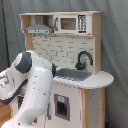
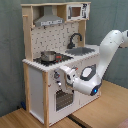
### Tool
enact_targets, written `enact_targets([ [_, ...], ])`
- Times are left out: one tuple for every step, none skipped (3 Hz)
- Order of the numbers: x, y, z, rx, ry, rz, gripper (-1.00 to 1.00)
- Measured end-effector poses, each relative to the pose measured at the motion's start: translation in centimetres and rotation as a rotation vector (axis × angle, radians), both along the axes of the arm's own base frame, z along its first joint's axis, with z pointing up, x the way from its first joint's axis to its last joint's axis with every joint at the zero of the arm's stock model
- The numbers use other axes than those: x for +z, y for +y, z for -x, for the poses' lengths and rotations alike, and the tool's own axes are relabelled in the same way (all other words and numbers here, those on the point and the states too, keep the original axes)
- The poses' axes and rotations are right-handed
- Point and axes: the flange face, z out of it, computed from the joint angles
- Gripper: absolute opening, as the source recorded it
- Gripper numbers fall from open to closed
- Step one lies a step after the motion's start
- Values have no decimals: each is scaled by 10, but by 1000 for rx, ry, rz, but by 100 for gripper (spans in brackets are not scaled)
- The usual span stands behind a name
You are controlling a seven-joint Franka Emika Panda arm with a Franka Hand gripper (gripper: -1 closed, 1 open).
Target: Play with the kitchen
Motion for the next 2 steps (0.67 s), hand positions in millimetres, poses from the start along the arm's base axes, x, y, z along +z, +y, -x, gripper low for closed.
enact_targets([
  [4, 9, -2, -1, -20, 55, 100],
  [4, 9, -2, -3, -21, 56, -100],
])
